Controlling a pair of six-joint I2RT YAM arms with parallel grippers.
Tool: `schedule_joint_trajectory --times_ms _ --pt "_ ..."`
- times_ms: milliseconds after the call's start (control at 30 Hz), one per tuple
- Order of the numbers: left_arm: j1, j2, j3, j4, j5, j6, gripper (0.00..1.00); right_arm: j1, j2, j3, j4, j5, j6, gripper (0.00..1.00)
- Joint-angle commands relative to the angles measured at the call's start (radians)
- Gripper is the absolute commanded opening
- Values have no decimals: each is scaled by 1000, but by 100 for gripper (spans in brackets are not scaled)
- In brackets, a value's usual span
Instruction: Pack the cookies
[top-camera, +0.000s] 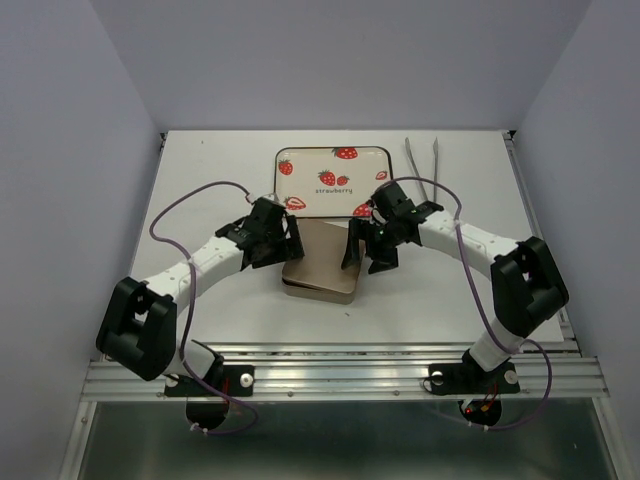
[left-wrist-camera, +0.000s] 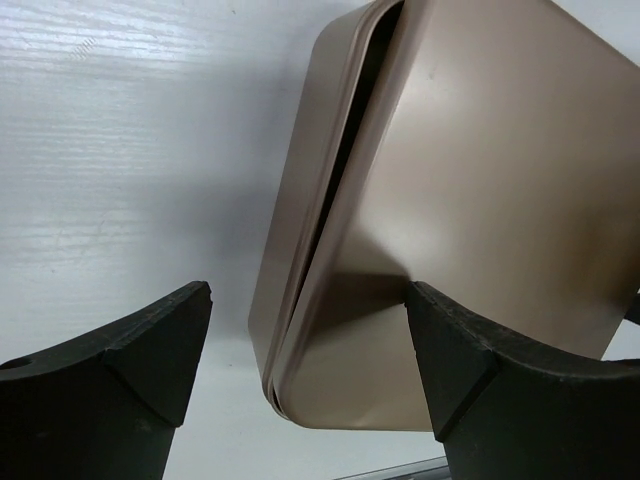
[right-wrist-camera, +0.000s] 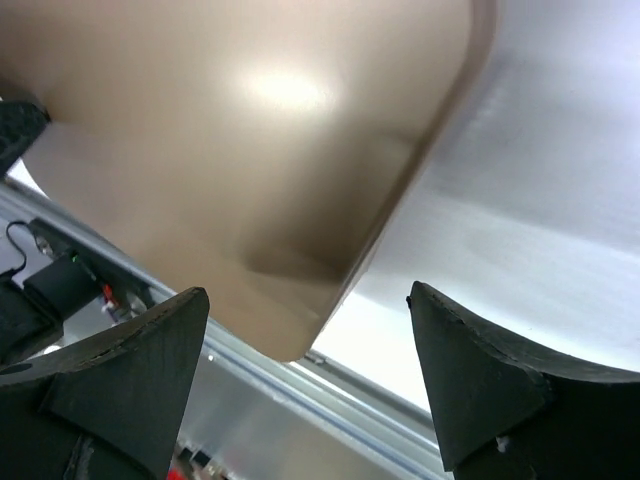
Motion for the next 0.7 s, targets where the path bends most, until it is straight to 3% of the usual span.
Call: schedule_joint_trajectory --times_ms 0,400,667 --pt "21 -58 -41 116 37 -10 90 9 -25 85 31 109 -48 87" --pt "41 -60 -94 177 72 -24 92 9 99 209 34 154 -101 87" --pt "47 -55 -99 191 63 -13 93 9 59 217 20 177 -127 88"
